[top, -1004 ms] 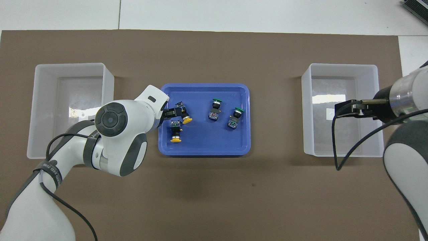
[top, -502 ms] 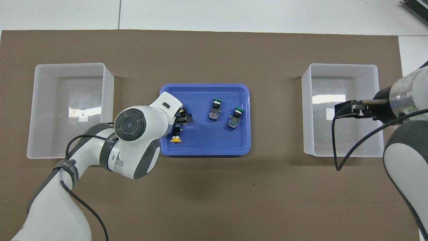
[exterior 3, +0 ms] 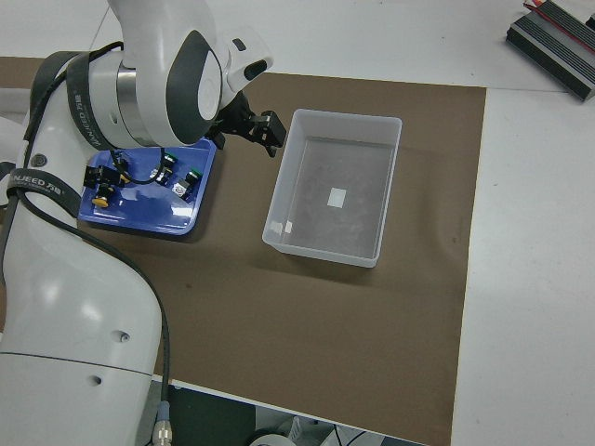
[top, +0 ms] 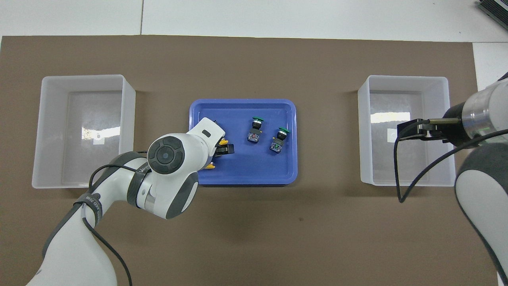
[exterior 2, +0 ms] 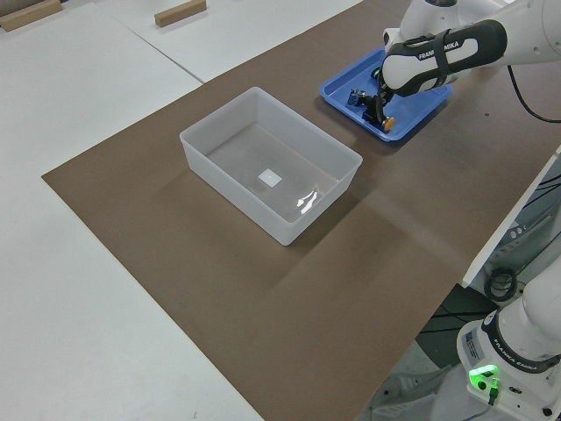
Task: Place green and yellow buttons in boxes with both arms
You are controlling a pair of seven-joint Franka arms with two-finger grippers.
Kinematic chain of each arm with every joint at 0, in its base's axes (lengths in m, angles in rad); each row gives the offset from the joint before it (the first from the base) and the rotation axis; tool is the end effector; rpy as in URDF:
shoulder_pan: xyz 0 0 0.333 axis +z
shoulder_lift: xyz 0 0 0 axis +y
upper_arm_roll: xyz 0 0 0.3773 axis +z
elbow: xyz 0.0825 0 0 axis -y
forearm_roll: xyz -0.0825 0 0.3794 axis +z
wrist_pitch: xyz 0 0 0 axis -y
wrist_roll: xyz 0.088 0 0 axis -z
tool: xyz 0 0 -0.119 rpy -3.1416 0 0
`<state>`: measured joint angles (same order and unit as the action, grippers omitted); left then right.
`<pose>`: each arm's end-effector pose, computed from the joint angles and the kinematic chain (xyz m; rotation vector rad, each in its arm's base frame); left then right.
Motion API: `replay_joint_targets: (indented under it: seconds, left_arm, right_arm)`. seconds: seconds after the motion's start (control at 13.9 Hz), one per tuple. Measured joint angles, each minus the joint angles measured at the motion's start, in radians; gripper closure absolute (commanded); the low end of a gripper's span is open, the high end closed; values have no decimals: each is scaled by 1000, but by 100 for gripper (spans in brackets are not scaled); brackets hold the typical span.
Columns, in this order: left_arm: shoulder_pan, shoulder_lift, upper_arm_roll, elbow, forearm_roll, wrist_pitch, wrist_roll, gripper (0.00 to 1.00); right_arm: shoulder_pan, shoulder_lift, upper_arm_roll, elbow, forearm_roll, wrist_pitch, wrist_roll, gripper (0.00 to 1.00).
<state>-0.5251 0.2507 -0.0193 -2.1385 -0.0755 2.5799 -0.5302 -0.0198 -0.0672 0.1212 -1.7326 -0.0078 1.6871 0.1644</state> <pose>0.5156 -0.3106 0.3573 2.9925 0.0702 0.2066 0.5303 0.0555 0.6440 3.1269 -0.0975 0.0362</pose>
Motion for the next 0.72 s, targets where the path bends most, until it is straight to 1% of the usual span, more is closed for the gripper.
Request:
replay_joint_targets:
  seconds: [0.14, 0.43, 0.5, 0.72]
  left_arm:
    - [-3, 0, 0, -10, 1, 0, 0, 36]
    - [-6, 0, 1, -17, 2, 0, 0, 92]
    - [-6, 0, 1, -17, 2, 0, 0, 100]
    - [-6, 0, 1, -17, 2, 0, 0, 100]
  right_arm:
    - [0, 0, 0, 0, 0, 0, 0, 0]
    - [0, 0, 0, 0, 0, 0, 0, 0]
    - [0, 0, 0, 0, 0, 1, 0, 0]
    - [1, 0, 0, -5, 0, 37, 4, 0]
